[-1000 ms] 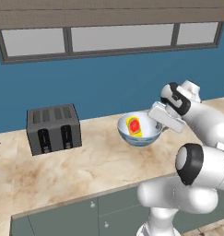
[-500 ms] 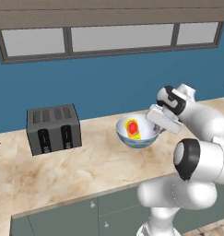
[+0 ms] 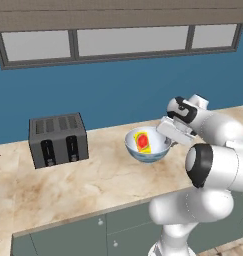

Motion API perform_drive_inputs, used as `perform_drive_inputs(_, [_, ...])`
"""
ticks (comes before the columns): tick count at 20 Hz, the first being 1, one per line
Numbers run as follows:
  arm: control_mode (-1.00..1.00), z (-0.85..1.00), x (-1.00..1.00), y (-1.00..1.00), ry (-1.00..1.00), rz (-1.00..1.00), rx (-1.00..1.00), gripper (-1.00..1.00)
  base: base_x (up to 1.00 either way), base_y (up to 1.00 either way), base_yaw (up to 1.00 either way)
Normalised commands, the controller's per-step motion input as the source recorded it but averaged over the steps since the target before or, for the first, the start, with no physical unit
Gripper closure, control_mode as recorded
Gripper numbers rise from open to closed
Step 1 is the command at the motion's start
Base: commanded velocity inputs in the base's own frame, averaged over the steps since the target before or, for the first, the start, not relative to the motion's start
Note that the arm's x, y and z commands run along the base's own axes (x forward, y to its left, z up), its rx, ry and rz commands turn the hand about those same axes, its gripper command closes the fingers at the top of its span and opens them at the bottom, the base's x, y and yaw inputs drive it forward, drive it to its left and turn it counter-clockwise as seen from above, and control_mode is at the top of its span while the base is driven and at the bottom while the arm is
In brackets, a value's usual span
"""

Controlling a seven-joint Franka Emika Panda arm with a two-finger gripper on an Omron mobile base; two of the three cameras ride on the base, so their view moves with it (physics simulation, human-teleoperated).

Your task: Place the cup inside the bowl on the dining table and move the bowl to any counter.

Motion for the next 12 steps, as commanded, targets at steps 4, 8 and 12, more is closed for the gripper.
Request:
perform_drive_inputs(4, [-1.0,-0.08,0.01,0.0,0.0,0.0,0.0,1.0,0.0,0.0,0.0])
perform_drive_inputs(8, [-1.0,-0.08,0.02,0.0,0.0,0.0,0.0,1.0,0.0,0.0,0.0])
perform_drive_inputs(12, [-1.0,-0.15,0.04,0.0,0.0,0.0,0.0,1.0,0.0,0.0,0.0])
